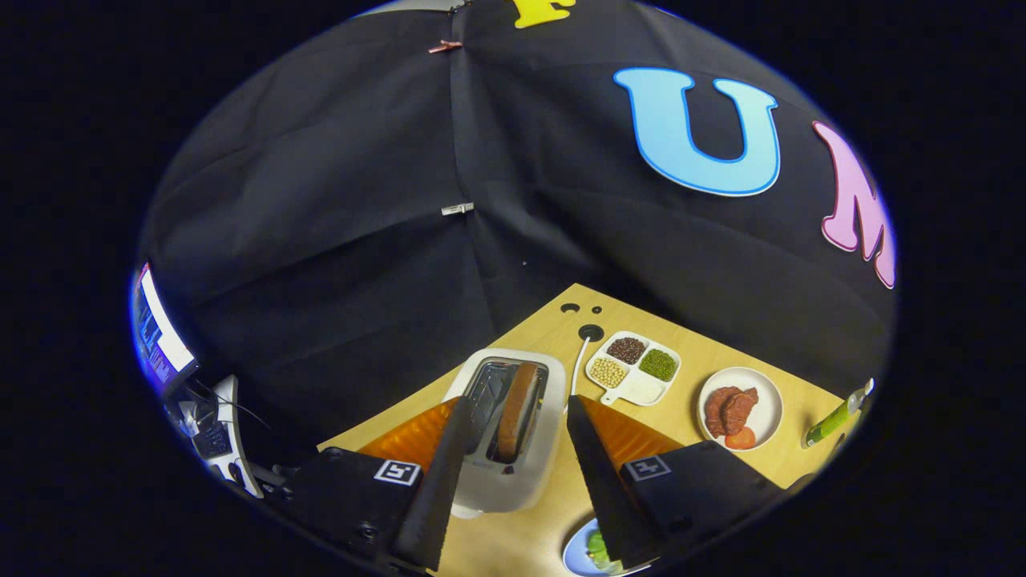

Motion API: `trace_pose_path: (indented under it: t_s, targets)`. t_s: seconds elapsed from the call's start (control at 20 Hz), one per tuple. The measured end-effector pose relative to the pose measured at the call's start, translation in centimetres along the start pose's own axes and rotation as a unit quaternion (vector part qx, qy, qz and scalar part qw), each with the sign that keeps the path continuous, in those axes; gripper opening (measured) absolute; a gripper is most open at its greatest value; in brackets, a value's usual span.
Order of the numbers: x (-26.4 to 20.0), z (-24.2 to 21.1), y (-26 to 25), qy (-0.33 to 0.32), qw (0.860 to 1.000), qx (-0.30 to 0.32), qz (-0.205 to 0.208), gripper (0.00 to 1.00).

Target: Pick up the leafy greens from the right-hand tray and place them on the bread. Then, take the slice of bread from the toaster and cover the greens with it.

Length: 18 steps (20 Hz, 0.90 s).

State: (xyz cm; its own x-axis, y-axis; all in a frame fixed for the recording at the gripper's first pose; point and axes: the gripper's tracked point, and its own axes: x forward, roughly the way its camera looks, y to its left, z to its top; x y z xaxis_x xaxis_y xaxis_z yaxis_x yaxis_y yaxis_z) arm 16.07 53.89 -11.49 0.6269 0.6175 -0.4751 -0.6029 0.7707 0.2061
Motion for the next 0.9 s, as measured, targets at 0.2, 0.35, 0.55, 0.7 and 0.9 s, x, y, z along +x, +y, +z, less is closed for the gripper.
trace_pose_path:
  t_s: [0.2, 0.35, 0.55, 0.7, 0.9]
  targets:
    - [4.3, -1.4, 0.0, 0.043, 0.999, 0.016, -0.019, 0.77]
    - [6.2, -1.6, -0.2, 0.059, 0.997, 0.034, -0.032, 0.72]
    - [7.7, -2.5, -0.9, 0.082, 0.994, 0.033, -0.058, 0.47]
    - [8.3, -3.3, -1.0, 0.102, 0.992, 0.036, -0.069, 0.22]
    - [7.6, -3.0, -1.0, 0.091, 0.993, 0.024, -0.068, 0.15]
